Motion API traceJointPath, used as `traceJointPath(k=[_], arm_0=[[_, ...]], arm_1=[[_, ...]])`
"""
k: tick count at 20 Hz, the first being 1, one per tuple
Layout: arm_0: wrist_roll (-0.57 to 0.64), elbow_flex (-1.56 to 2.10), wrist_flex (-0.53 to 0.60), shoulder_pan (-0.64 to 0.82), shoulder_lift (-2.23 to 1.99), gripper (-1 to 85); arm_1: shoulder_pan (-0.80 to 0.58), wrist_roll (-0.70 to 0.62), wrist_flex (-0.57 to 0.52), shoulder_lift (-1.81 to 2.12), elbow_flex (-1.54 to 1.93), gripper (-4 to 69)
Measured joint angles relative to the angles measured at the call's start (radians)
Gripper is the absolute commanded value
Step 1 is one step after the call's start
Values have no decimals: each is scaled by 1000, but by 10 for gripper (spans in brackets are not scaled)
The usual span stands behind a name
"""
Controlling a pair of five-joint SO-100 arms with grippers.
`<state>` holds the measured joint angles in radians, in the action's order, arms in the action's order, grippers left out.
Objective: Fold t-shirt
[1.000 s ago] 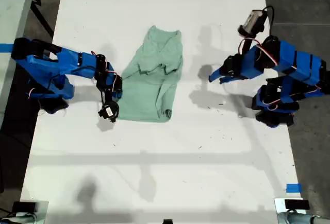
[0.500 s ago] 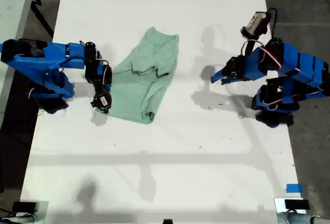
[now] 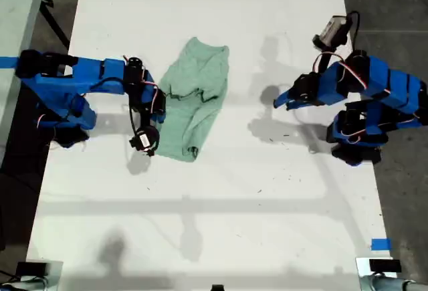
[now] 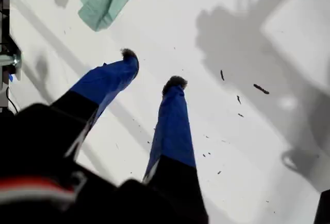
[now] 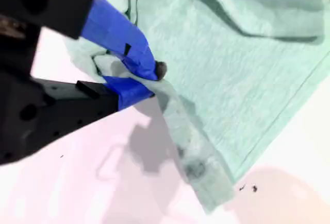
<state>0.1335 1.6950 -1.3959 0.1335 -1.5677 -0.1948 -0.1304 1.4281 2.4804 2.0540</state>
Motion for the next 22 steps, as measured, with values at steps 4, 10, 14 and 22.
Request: traceJointPath(k=[4,10,14,22], arm_0=[[0,-193,2,-35,216,6],[83,-591,-97,-31,655,247],[144,-738,-238,9,630,242],[218,-739,-479,35,290,208]], arm_1=[[5,6,-5,0,8,151],[28,17,-28,3,28,151],[74,17,-75,3,46,161],[212,23,-245,-189,5,195]])
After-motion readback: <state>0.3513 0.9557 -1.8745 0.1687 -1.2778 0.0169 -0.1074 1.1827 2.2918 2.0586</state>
